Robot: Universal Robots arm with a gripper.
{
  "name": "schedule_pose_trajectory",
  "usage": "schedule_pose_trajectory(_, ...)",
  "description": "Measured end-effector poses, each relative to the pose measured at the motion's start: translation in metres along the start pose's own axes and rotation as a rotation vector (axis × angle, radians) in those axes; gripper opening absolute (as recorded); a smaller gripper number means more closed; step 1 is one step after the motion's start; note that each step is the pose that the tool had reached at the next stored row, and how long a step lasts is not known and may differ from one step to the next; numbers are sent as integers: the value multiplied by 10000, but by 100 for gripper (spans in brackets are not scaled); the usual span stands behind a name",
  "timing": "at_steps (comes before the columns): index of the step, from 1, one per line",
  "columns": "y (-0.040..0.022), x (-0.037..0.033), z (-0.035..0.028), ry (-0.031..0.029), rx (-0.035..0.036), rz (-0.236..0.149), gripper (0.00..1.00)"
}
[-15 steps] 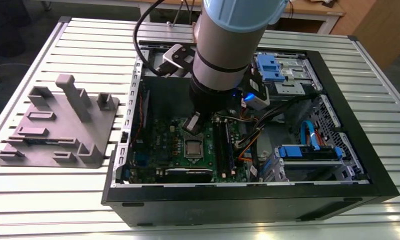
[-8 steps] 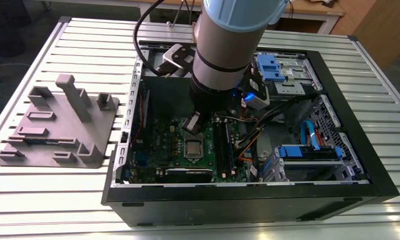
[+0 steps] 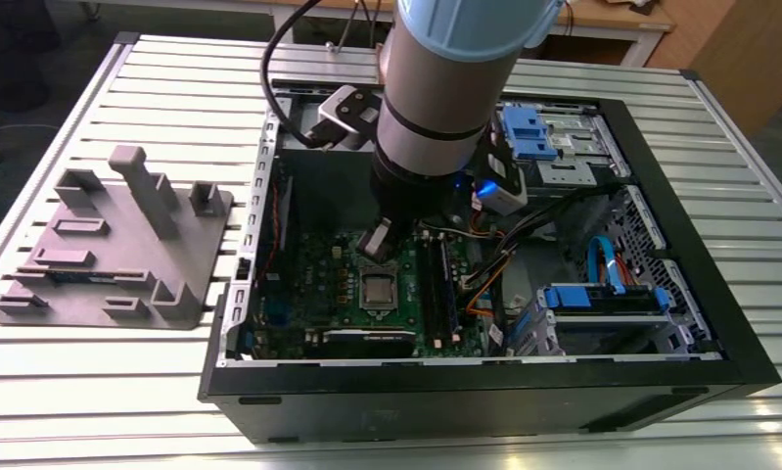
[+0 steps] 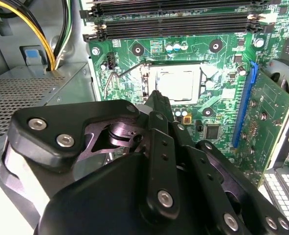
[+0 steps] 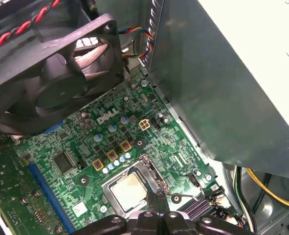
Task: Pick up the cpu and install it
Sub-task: 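Install the first cpu locking lever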
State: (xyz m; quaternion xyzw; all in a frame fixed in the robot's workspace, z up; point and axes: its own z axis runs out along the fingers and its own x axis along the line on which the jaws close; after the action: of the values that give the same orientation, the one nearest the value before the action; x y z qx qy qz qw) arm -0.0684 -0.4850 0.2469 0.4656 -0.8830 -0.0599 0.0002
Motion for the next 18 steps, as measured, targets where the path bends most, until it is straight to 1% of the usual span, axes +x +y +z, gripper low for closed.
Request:
schedule_pose_trajectory(2,2,-2,-14,22,12,1,10)
schedule_pose_trajectory(5,7,-5,-47,37,18,3,10)
schedule_pose_trajectory(14,22,-14,-186,102,21,10,10)
schedule_pose_trajectory(18,28,-22,-193,114,24,13,10)
